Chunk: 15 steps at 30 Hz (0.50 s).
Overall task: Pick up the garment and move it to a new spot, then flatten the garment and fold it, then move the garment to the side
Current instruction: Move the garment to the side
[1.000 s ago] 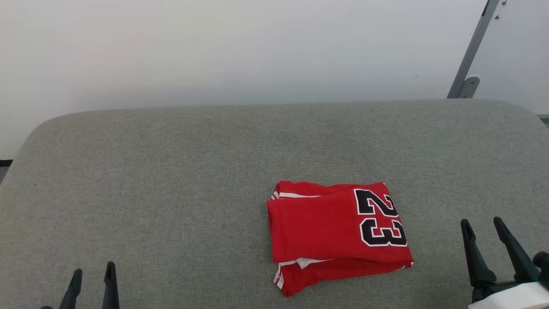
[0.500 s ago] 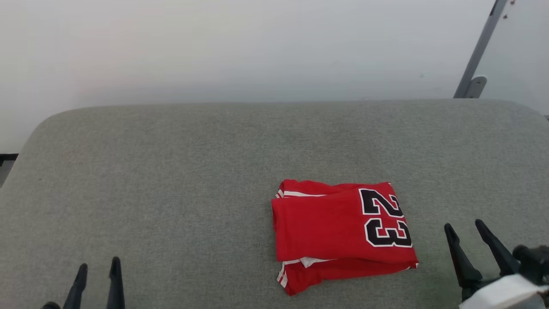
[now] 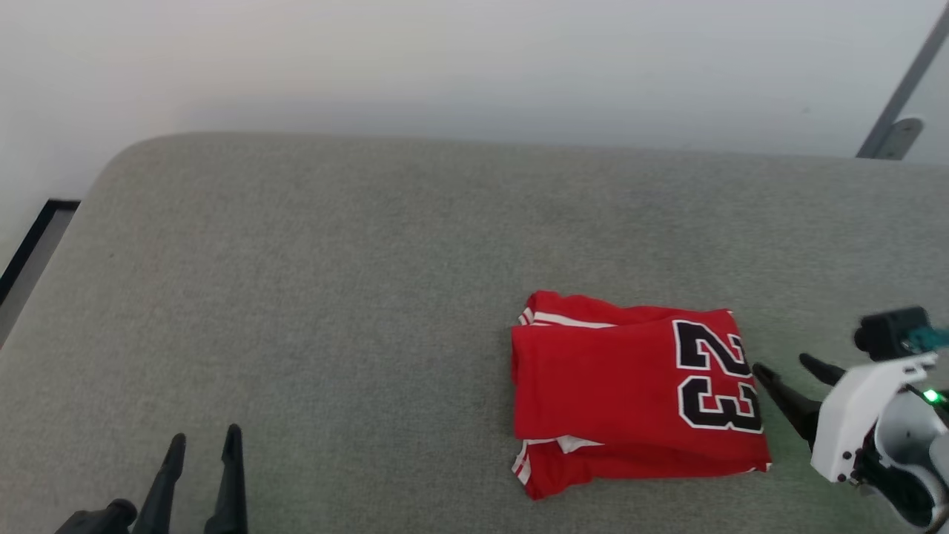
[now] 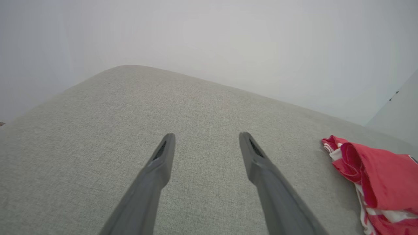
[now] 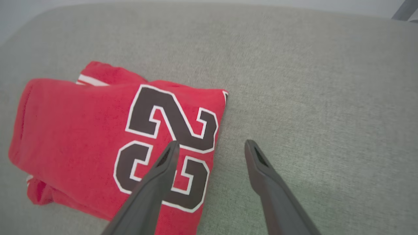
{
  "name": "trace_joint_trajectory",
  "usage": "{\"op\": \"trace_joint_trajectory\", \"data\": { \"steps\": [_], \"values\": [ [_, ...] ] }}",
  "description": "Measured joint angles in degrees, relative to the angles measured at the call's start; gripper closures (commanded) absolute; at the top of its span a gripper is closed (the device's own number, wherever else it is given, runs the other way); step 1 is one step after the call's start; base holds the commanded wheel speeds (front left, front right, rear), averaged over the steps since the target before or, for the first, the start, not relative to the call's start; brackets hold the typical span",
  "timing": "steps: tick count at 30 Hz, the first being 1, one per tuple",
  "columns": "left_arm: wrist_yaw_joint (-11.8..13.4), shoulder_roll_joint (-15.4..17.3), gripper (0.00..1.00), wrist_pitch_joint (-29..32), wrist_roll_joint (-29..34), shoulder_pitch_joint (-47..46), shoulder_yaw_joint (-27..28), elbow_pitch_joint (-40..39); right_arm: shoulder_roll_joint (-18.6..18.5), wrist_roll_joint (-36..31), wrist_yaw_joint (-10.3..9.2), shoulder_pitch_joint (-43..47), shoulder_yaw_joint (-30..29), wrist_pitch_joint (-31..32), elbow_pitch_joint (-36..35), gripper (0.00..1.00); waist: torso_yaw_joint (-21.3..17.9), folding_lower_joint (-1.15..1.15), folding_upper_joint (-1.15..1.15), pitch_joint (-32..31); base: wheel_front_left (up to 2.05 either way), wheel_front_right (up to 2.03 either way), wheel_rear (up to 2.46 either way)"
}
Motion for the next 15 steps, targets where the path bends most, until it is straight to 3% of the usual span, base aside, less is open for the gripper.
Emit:
{"op": "trace_joint_trajectory", "data": {
  "steps": [1,5,6,7,15],
  "values": [
    [0.0,0.0,0.00,0.0,-0.2,-0.5,-0.7,0.1,-1.0,2.0,-0.01,-2.1,1.8,5.0,0.6,0.00,0.8,0.00,0.00,0.8,0.00,0.00,0.00],
    [0.0,0.1,0.00,0.0,-0.5,-1.7,-1.8,0.5,-1.8,4.7,-0.01,-6.1,4.5,14.6,2.8,0.00,2.1,0.00,0.00,2.6,0.00,0.00,0.00],
    [0.0,0.1,0.00,0.0,-0.5,-1.7,-1.8,0.5,-1.8,4.7,-0.01,-6.1,4.5,14.6,2.8,0.00,2.1,0.00,0.00,2.6,0.00,0.00,0.00],
    [0.0,0.1,0.00,0.0,-0.5,-2.4,-2.6,0.7,-1.8,5.2,-0.01,-7.8,5.9,18.8,4.3,0.00,2.7,0.00,0.00,3.5,0.00,0.00,0.00],
    [0.0,0.2,0.00,0.0,-1.5,-5.0,-4.1,1.4,0.0,6.3,-0.01,-13.5,9.0,29.0,9.6,0.00,4.6,0.00,0.00,6.7,0.00,0.00,0.00]
  ]
}}
